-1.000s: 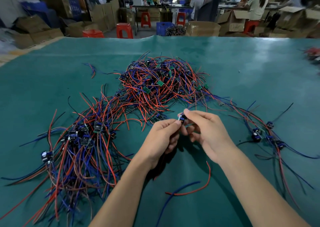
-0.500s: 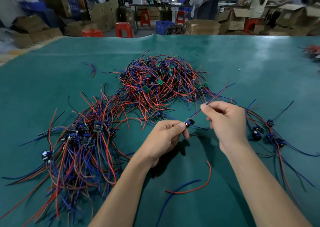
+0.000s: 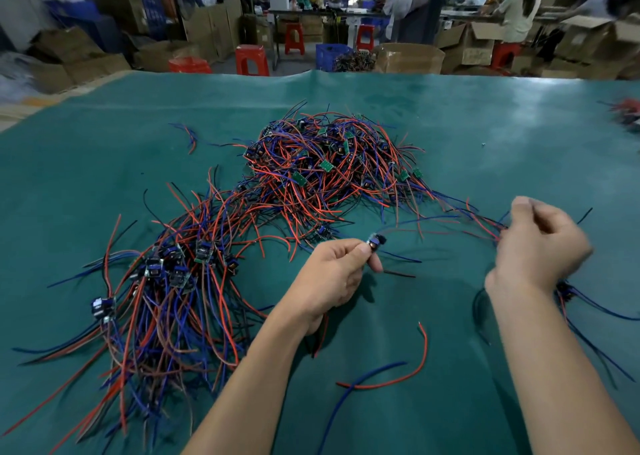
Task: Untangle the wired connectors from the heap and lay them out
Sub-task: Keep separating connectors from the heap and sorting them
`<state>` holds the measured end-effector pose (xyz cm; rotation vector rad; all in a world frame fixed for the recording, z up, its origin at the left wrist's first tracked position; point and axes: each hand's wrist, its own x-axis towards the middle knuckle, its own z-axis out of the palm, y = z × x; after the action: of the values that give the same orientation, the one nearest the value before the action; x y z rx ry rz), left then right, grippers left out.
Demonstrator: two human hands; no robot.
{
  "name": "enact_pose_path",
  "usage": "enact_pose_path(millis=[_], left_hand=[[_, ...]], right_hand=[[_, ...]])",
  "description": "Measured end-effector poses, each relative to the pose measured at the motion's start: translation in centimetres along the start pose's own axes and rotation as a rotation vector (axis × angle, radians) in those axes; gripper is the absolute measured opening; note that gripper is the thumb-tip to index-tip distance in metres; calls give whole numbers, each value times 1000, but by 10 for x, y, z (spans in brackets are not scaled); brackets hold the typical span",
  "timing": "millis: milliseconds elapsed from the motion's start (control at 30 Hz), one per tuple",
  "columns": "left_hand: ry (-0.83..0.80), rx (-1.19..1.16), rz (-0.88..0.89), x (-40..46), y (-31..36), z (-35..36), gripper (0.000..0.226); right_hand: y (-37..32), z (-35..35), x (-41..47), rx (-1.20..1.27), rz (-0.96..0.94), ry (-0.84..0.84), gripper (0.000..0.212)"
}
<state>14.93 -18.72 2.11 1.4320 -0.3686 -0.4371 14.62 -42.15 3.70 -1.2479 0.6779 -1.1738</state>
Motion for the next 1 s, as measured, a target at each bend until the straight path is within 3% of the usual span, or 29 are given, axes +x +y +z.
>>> enact_pose_path(millis=[67, 233, 300, 367, 500, 800, 900, 1000], left_hand=[[69, -44, -2, 2, -1, -1, 32], [73, -28, -7, 1, -1, 4, 29], [27, 7, -3, 0, 0, 5, 26], [9, 55, -2, -1, 2, 5, 26], [-8, 116, -4, -3, 5, 6, 30], [-59, 157, 6, -2, 4, 7, 30], [-55, 147, 16, -2, 4, 5, 28], [-21, 126, 31, -2, 3, 6, 28]], right_hand=[[0, 1, -5, -33, 32, -75, 7], [0, 18, -64, -211, 108, -888, 20], [1, 20, -77, -185, 86, -1048, 16], [2, 18, -78, -152, 61, -1101, 12], [0, 16, -74, -118, 9, -1105, 16], [-13, 15, -53, -3, -56, -601, 19], [-26, 13, -47, 37, -189, -432, 15], [-55, 20, -52, 77, -384, -382, 8]])
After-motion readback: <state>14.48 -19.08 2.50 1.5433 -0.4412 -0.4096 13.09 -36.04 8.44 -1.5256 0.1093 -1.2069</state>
